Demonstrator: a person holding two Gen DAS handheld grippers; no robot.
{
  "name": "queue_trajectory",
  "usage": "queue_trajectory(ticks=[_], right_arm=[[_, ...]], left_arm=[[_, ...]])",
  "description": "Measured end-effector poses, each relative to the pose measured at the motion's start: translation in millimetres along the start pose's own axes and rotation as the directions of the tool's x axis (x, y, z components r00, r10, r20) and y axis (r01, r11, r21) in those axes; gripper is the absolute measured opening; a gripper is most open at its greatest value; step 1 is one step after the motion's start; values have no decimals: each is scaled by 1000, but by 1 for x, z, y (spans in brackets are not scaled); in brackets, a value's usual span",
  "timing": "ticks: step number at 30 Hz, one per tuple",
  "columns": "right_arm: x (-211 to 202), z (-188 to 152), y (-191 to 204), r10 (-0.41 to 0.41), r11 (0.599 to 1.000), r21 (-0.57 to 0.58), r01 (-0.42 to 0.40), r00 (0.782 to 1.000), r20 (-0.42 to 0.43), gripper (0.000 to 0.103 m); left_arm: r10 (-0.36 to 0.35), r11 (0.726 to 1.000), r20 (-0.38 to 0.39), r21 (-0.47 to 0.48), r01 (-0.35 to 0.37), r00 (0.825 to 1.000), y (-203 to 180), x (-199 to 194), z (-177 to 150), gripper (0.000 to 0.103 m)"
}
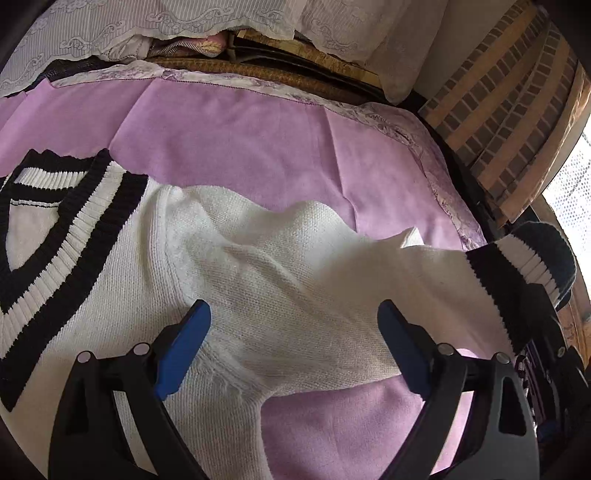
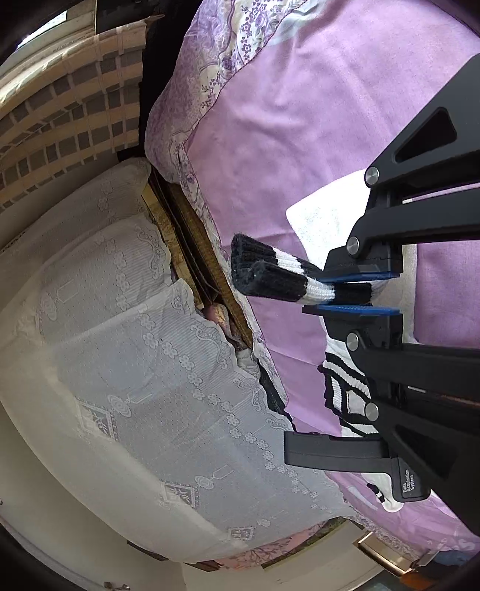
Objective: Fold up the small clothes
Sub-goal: 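Carry the sleeve with the right tool across the body toward the V-neck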
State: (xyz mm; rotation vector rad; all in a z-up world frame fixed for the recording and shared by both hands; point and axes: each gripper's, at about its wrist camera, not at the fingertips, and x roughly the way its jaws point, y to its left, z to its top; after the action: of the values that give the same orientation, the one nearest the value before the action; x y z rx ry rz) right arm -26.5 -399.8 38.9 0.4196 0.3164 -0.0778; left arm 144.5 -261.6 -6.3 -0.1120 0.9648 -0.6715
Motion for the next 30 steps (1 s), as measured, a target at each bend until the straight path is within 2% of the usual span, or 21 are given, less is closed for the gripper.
queue_trajectory(ticks=[5, 11, 17, 25, 30], right_arm=[[-2, -7, 40, -1, 996, -94, 4, 1000, 30, 11], [7, 1, 78, 42, 994, -106, -40, 999, 20, 11], [31, 4, 139, 117, 976, -184, -113, 993, 11, 11], [84, -11, 201, 153, 957, -238, -169, 985, -83, 11], [115, -28, 223, 156, 951, -247, -186, 979, -134, 11]], left_arm=[[-8, 999, 9, -41, 9, 1000, 11, -10, 4, 89], [37, 998, 61, -53, -34, 997, 33, -47, 19, 89], [108, 991, 139, -91, -95, 984, 80, -96, 38, 89], [226, 967, 196, -166, -195, 954, 153, -123, 43, 88], [217, 951, 171, -257, -169, 961, 199, -119, 38, 87]])
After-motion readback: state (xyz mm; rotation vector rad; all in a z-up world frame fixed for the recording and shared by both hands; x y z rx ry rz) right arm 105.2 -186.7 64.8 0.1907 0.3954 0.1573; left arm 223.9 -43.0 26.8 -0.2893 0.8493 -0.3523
